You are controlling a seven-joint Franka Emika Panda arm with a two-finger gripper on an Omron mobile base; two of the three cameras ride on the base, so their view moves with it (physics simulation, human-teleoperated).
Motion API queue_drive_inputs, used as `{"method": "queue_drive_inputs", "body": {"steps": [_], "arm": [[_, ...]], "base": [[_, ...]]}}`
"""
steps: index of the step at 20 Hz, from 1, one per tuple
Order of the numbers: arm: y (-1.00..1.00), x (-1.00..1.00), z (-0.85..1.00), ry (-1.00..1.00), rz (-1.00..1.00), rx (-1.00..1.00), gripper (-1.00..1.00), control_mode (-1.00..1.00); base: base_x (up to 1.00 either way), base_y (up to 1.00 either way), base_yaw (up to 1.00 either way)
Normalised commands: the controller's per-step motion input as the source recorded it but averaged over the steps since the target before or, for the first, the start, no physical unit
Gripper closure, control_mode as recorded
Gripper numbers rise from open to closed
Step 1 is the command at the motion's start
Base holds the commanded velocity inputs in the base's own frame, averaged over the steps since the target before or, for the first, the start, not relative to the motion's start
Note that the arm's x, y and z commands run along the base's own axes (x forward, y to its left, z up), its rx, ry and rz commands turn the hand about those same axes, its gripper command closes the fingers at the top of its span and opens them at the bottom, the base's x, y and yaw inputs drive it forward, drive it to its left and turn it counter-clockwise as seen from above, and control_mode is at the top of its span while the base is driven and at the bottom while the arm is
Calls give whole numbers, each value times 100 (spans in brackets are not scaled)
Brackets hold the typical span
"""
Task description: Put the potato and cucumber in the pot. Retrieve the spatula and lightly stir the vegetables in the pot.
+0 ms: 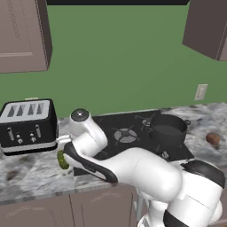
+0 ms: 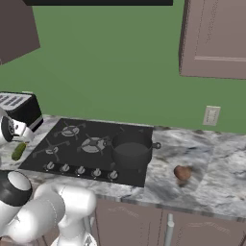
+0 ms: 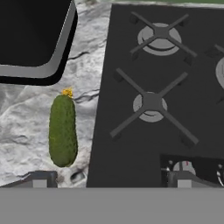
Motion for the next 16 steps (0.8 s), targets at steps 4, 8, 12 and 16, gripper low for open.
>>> {"method": "queue_drive_inputs", "body": {"steps": [4,8,12,16], "arm": [[43,0,-23,7,6,0,-100,-100],[32,3,-28,9,6,0,-100,-100],[7,14,-31,8,6,0,-100,-100],[5,14,-38,4,7,0,-100,-100]], "base": [[0,0,0],[0,0,0],[0,0,0],[0,0,0]]}}
